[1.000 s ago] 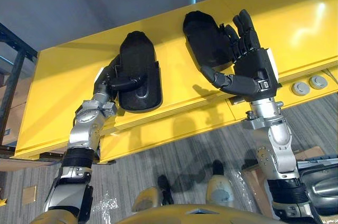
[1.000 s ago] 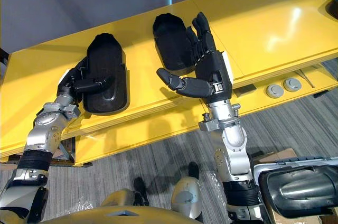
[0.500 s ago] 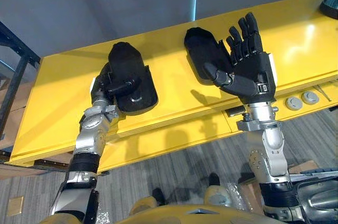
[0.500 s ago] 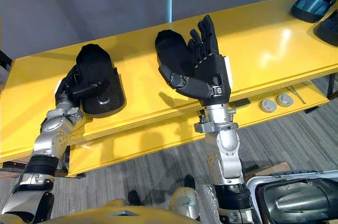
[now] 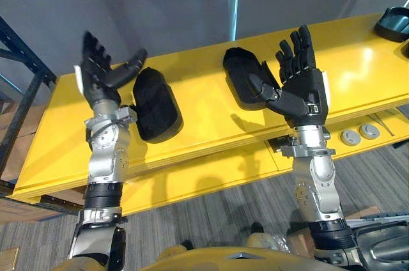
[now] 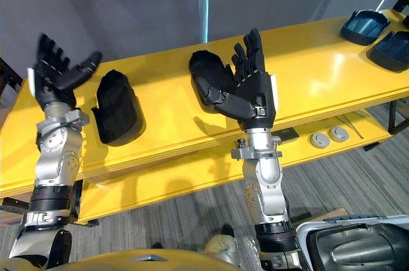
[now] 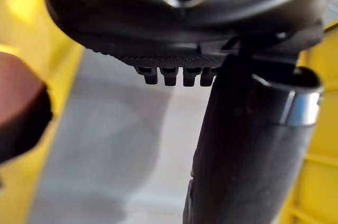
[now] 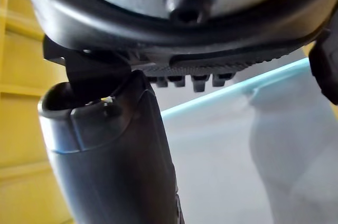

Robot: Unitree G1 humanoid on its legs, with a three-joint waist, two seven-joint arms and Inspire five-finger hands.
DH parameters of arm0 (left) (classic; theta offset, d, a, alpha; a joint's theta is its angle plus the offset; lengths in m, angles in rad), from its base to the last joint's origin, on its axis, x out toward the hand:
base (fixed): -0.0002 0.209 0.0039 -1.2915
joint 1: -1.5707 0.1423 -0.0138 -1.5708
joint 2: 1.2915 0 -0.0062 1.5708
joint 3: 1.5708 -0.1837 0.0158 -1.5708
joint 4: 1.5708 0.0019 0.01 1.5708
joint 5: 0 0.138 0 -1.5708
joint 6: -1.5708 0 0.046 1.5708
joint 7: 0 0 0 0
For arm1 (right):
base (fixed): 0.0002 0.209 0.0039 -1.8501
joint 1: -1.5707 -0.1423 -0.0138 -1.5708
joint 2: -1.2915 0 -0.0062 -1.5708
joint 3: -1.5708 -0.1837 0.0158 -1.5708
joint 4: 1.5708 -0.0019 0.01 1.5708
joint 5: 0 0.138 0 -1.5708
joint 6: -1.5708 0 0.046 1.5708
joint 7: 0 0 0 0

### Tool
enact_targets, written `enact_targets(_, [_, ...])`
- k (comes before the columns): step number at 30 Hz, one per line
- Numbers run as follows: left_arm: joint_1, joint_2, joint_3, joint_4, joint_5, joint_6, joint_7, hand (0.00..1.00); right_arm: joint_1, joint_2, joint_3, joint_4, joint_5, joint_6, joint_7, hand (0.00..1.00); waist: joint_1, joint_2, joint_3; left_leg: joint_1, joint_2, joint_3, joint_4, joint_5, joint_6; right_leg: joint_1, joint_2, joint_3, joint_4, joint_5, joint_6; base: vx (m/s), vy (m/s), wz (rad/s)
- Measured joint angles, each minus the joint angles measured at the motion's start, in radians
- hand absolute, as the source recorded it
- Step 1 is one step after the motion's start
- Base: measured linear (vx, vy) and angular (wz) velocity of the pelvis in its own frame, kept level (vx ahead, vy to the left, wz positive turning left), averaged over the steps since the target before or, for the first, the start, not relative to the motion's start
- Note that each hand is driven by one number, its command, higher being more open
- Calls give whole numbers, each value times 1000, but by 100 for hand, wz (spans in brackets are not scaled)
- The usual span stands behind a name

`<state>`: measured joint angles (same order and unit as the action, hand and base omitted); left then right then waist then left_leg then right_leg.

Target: Walk over and take three plastic housings, then place them on the shelf

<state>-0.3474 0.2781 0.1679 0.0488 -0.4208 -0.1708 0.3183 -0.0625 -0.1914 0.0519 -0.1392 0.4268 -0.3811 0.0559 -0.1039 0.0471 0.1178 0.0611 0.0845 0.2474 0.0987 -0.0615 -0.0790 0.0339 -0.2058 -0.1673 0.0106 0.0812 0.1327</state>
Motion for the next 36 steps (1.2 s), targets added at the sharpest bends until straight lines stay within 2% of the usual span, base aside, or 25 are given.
enact_targets(4, [-29,0,1,-98,39,-97,18,100,-1,13,11,0,-27,-7,-14,100,4,0,-16,0,2,-2,-4,0,0,0,0,-4,-2,0,0,0,0,0])
enact_targets(7, [-29,-2,-3,-101,82,-139,31,100,-1,14,9,0,-27,-7,-18,100,5,0,-33,3,1,-4,-15,3,-1,2,0,-7,-6,0,0,0,0,0])
enact_targets(11, [-23,-7,-12,-110,82,-155,28,100,-1,24,9,0,-29,-7,-21,100,6,-7,-37,2,0,-6,-19,6,-2,3,0,-13,-10,0,-1,0,0,0])
enact_targets(13, [37,-25,-14,-194,85,-159,16,100,1,38,8,0,-36,-6,-28,100,1,-10,-39,2,-1,-7,-24,9,-1,2,0,-13,-12,0,-1,0,0,0])
enact_targets(17, [286,-129,-48,-436,121,-226,-26,100,44,52,-18,-1,-105,-6,-55,100,11,-11,-39,7,-3,-14,-38,11,-1,12,0,-24,-25,0,0,36,3,6])
enact_targets(18, [349,-153,-50,-467,121,-244,-32,100,61,58,-25,-1,-105,-5,-62,100,21,-11,-39,15,-3,-18,-44,12,-2,24,0,-30,-32,0,0,29,-10,12])
enact_targets(21, [442,-203,-40,-495,120,-288,-27,100,93,80,-40,-11,-104,-1,-66,100,34,-14,-41,18,-3,-31,-54,13,-3,39,1,-47,-37,0,-1,-4,-9,15])
enact_targets(24, [482,-209,-24,-495,122,-294,-16,100,97,83,-36,-27,-104,-1,-64,100,56,-22,-42,18,-5,-39,-70,18,-10,38,1,-55,-37,-2,-3,-41,-6,7])
enact_targets(25, [545,-235,10,-522,154,-292,-18,100,97,87,-28,-61,-105,0,-105,100,76,-51,-51,19,-4,-69,-120,60,-9,36,5,-94,-36,-7,-7,-20,-4,5])
enact_targets(31, [545,-235,10,-522,154,-292,-21,100,97,86,-29,-61,-105,0,-103,100,76,-53,-49,18,-5,-73,-120,61,-8,37,5,-96,-36,-7,-7,0,0,1])
enact_targets(36, [555,-235,9,-519,152,-277,-65,100,97,53,-13,-61,-107,0,3,100,91,-73,-33,14,-5,-84,-119,66,-9,37,5,-103,-34,-7,-7,0,0,3])
